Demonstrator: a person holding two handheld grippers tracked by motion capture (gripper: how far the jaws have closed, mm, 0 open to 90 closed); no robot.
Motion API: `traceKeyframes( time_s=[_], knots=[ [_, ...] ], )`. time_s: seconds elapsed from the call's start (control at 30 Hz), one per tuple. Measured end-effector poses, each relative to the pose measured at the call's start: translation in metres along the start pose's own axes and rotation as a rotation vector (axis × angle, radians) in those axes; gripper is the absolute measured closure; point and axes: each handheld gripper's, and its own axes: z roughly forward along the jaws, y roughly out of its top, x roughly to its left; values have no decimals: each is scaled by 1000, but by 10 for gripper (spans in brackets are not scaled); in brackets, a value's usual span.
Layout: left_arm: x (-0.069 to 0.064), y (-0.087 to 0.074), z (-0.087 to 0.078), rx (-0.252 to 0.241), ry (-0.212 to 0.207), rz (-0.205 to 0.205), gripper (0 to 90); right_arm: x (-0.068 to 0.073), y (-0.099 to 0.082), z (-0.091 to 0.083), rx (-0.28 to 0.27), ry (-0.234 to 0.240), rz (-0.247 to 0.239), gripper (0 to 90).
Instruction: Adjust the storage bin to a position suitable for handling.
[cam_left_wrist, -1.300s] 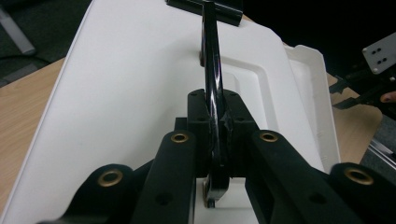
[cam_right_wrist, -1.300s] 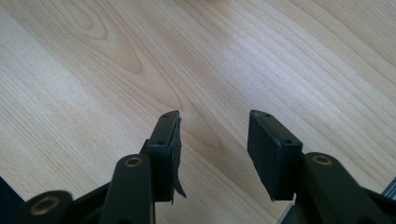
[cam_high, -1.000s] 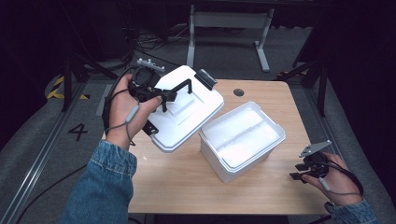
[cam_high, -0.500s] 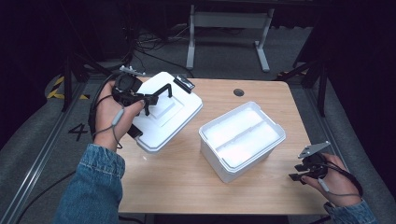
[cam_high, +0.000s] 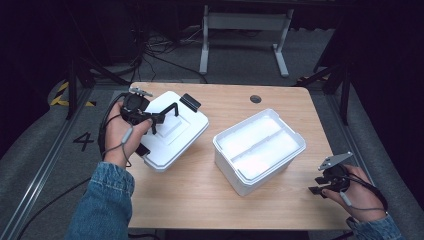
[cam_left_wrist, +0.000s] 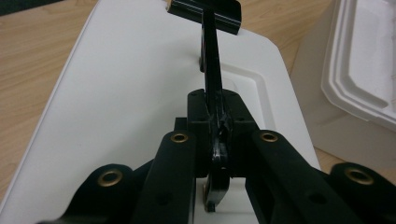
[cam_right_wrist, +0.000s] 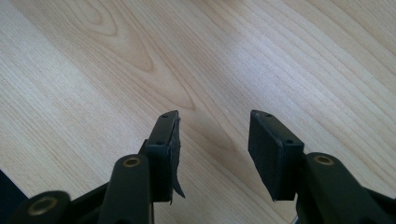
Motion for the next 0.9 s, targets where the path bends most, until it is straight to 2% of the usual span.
traceKeyframes(
  time_s=[0.13,0.43,0.9],
  knots=[
    [9,-10,11,11,-7,-32,840,0,0,2,5,1,-1,547],
    [20,-25,28,28,-8,-60,840,0,0,5,15,-1,-3,547],
    [28,-45,49,52,-20,-76,840,0,0,7,21,7,-3,546]
  ],
)
